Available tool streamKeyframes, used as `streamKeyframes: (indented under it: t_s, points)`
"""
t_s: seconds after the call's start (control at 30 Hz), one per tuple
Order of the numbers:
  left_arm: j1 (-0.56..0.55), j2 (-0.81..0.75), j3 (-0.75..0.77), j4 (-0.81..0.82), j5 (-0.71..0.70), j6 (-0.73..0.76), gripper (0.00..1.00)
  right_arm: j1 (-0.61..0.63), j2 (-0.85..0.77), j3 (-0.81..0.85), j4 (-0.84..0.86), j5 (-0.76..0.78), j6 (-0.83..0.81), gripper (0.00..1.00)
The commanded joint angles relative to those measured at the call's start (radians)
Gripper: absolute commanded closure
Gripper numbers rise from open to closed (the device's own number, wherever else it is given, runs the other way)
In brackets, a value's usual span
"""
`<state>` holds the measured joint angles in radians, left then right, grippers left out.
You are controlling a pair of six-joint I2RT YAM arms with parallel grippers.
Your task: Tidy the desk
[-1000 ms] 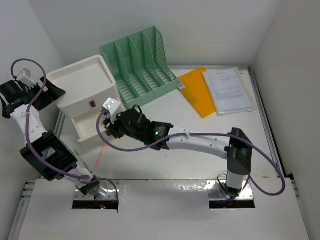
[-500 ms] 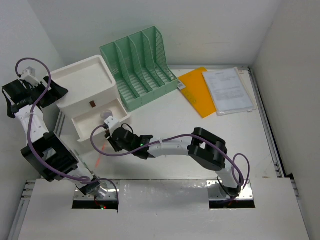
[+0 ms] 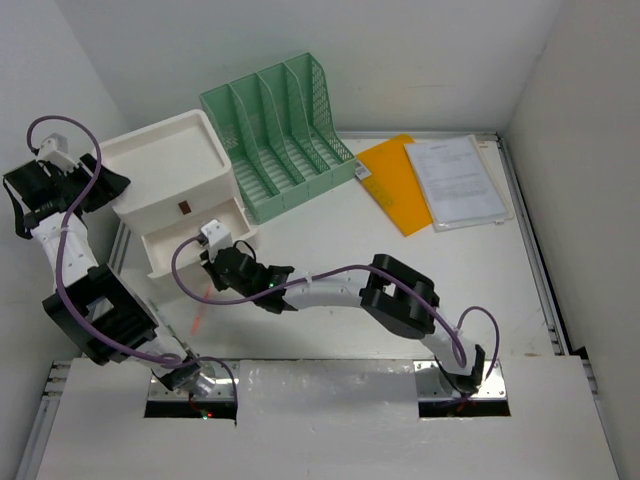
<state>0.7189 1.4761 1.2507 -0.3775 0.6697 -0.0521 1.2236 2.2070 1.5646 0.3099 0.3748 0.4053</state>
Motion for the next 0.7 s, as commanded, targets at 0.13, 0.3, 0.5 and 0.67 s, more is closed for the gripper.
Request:
streamKeyframes:
  t_s: [0.13,0.3,0.5,0.67]
  points:
    - [-0.015,0.033,-0.048,-0.113,0.004,0.076,0.85,-0.064,0.051,0.098,0.188,0.015,-0.006,0.87]
    - [-0.015,0.044,-0.056,-0.121,0.022,0.08,1.0,-0.096,0.1,0.207,0.172,-0.013,-0.049,0.93]
    - [-0.013,0.056,-0.057,-0.124,0.041,0.087,1.0,-0.142,0.221,0.394,0.103,-0.068,-0.103,0.95]
    - [-0.015,0.064,-0.04,-0.126,0.042,0.106,1.0,-0.19,0.235,0.371,0.132,-0.109,-0.131,1.0]
